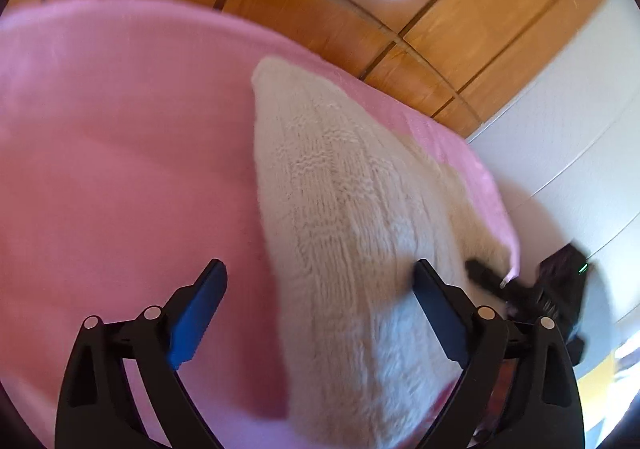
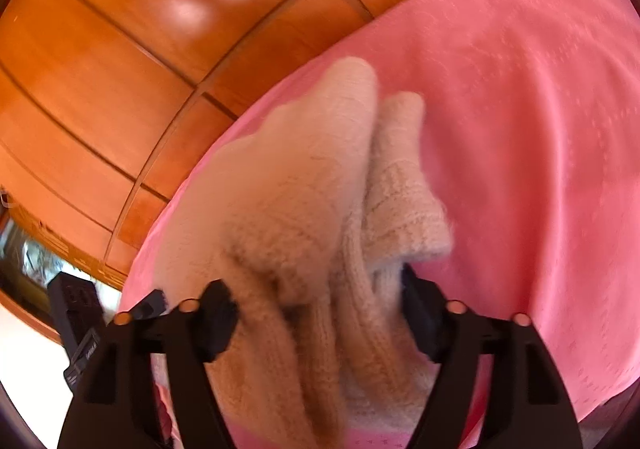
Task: Fold small clothes
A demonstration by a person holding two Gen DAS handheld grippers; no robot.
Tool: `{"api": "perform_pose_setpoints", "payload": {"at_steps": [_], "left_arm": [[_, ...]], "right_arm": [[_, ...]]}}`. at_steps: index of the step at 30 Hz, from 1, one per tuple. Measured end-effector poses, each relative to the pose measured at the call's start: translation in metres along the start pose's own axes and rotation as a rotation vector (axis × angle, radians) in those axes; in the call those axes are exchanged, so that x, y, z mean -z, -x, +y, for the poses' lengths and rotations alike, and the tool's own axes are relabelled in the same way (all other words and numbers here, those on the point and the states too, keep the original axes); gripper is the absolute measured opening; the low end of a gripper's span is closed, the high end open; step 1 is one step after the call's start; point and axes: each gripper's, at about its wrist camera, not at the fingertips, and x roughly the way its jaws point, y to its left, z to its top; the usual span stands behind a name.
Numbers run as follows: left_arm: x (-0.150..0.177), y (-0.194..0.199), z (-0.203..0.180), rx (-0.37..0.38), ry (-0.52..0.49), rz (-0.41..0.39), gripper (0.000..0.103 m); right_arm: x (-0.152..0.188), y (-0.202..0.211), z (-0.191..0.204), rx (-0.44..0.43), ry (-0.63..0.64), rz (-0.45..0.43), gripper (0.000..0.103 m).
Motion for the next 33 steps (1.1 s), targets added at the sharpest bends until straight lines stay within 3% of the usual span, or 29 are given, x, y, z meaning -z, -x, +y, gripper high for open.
{"api": "perform_pose_setpoints", "payload": {"at_steps": [5,12,17,19,26,30,33], "left_arm": [[-0.015,-0.020,0.001,0.056,0.056,0.069,0.096],[-0.027,-0.039,-0.016,0.077,-0.022,0.148,0.096],[-0.022,-0.048,-0.023,0.035,-0.098,0.156,0.095],[-0.019,-0.049,-0.029,0.004,-0.141,0.144,0.086],[-0.005,-0.030,-0.057,-0.096,-0.324,0.029,0.059],[0.008,-0.018,-0.074,-0.133,-0.452,-0.046,0.053],[0.014,-0.008,-0.078,-0.141,-0.488,-0.084,0.052]], "right_arm": [[-0.009,-0.007,-0.008,-0.015,-0.033,0.019,0.084],[-0.016,-0.012,-0.009,-0.013,-0.016,0.021,0.085],[-0.022,-0.019,-0.004,0.005,0.029,0.017,0.079],[-0.021,-0.021,-0.001,0.009,0.053,0.017,0.069],[-0.015,-0.016,0.018,0.053,0.176,-0.009,0.052],[-0.009,-0.009,0.031,0.066,0.221,-0.036,0.048],[-0.003,-0.004,0.043,0.068,0.258,-0.056,0.046]]}}
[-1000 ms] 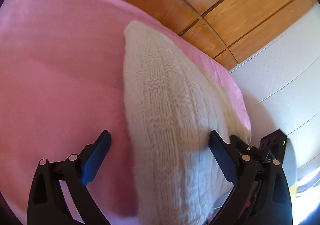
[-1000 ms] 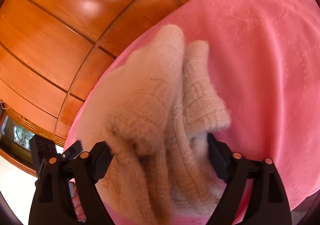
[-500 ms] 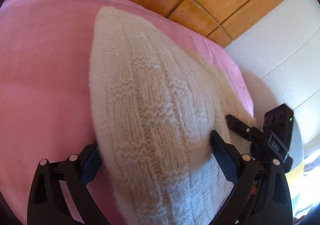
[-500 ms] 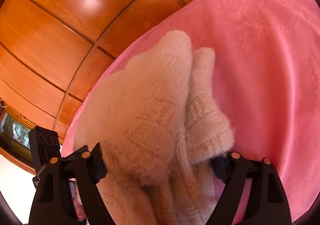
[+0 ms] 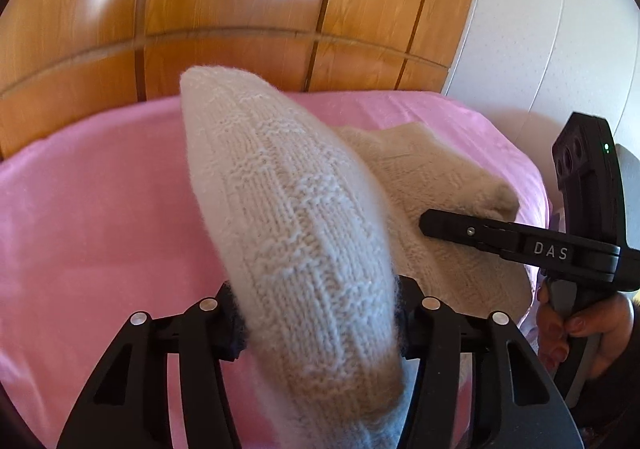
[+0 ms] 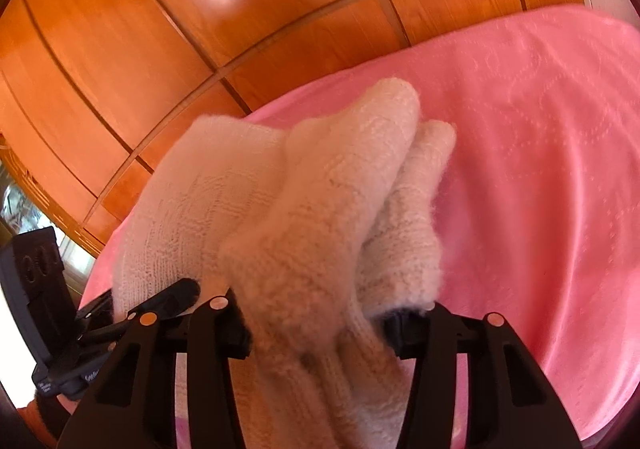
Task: Fold small clothes
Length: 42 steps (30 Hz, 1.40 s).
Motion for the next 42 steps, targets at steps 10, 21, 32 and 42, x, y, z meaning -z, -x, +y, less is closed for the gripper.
{"api": "perform_pose_setpoints", "payload": {"at_steps": [10,21,32,42], "left_arm": [[0.016,0.044,0.012,-0.135,-0.070,-0.134,0.052],[-0.051,0.011,0.052,-0.225,-0.120,-0.266,0.052],[-0.075,-0.112,0.105,-0.211,0.099,-0.097,0.064],[-0.051,-0.094,0.108,-0.151,0.203,-0.064,0.090]], "right_arm": [[0.003,-0.013,0.052,-0.071,0.110,-0.041,0.046],[-0.061,-0.055,0.084,-0.037,0.224,-0.185,0.045],[-0.106,-0.148,0.003,0.171,0.160,-0.113,0.051],[-0.101,-0.141,-0.037,0.191,0.006,-0.121,0.092]]}}
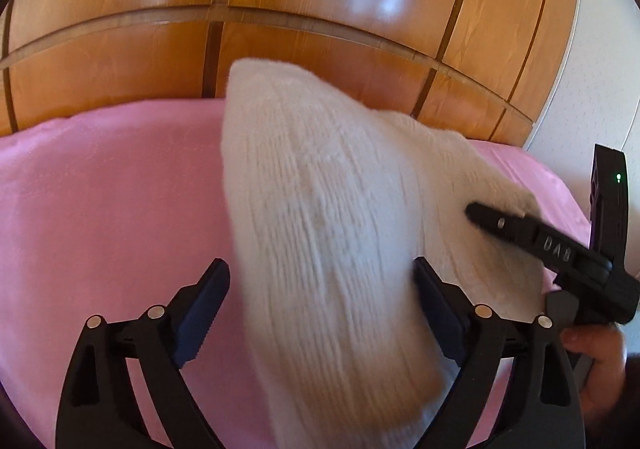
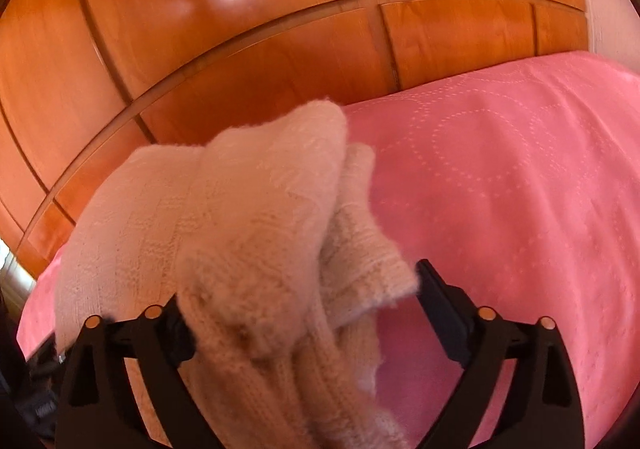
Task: Fold small clothes
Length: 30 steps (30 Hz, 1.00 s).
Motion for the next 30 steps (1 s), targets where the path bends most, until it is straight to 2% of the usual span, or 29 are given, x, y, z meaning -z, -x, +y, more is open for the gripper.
{"api": "perform_pose_setpoints", "payload": {"at_steps": [3,7,9,12,14,18,20,24,30], "left_arm": [[0.011,0.015,0.001,-0.016,0.021,-0.025,0.090],[0.019,0.037,0.008,-0.072,0.070,-0.117,0.090],[0.021,0.039,0.010,-0.101,0.088,-0.117,0.090],[0.022,0.028,0.011,-0.129,0.094,-0.038,0.092],[0.023,0.024,0.008,-0.143,0.078,-0.008,0.092],[0.029,0.034,-0.007,-0.208,0.011,-0.029,0.092],[0.036,0.038,-0.011,-0.192,0.003,-0.029,0.092],[0.047,0.048,-0.011,-0.174,0.029,-0.025,0.092],[0.050,0.055,-0.014,-0.202,0.028,-0.041,0.092]], "right_arm": [[0.010,0.029,0.005,-0.005,0.000,-0.042,0.094],[0.022,0.059,0.007,0.014,-0.011,-0.085,0.098],[0.029,0.061,0.008,0.072,0.007,-0.057,0.098],[0.042,0.043,0.010,0.269,0.083,0.044,0.099],[0.041,0.041,0.010,0.345,0.078,0.035,0.100],[0.048,0.041,0.028,0.455,0.171,-0.010,0.100],[0.049,0.042,0.030,0.464,0.185,-0.024,0.100],[0.050,0.051,0.023,0.413,0.154,-0.056,0.101],[0.056,0.067,0.038,0.415,0.212,-0.139,0.101]]}}
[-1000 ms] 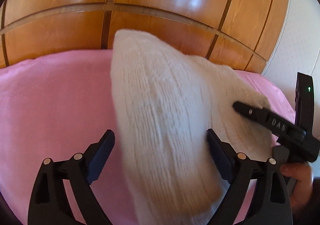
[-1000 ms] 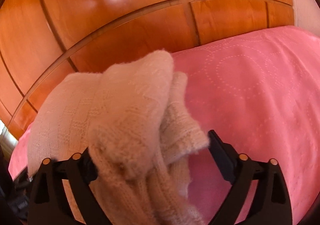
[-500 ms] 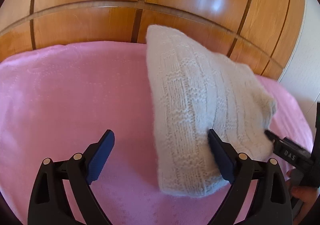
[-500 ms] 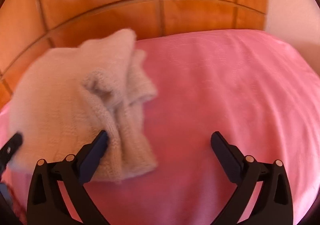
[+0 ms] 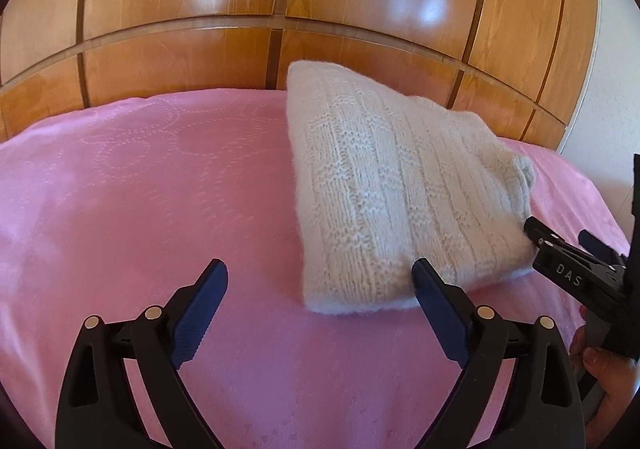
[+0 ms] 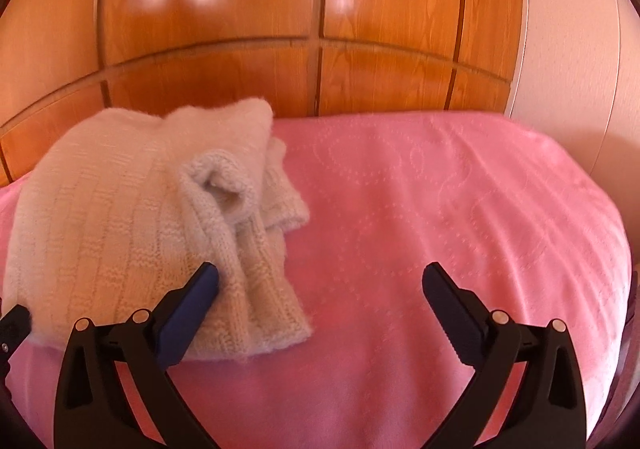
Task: Fold small clothes
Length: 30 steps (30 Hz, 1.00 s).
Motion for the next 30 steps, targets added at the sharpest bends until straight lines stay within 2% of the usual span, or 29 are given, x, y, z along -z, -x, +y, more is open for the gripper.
{"api": "perform_pose_setpoints", "payload": {"at_steps": [4,8,10,15,21,26,30], "left_arm": [[0.000,0.011,-0.005,-0.047,-0.015,-0.040,0.095],[0.003,0.029,-0.012,-0.163,-0.032,-0.134,0.099],[0.004,0.036,-0.012,-0.177,-0.030,-0.164,0.099],[0.007,0.051,-0.009,-0.255,-0.001,-0.186,0.099],[0.013,0.058,-0.011,-0.266,0.003,-0.174,0.099],[0.017,0.072,-0.016,-0.287,-0.012,-0.251,0.099],[0.021,0.082,-0.026,-0.303,-0.058,-0.347,0.099]], "right_arm": [[0.005,0.014,0.005,0.012,0.026,-0.026,0.101],[0.008,0.022,0.003,-0.001,0.011,-0.043,0.101],[0.009,0.023,0.001,-0.001,0.002,-0.035,0.101],[0.013,0.031,0.000,-0.012,-0.010,-0.055,0.101],[0.017,0.045,-0.001,-0.034,-0.019,-0.105,0.101],[0.022,0.057,-0.002,-0.040,-0.032,-0.151,0.101],[0.027,0.071,-0.002,-0.049,-0.037,-0.215,0.101]]}}
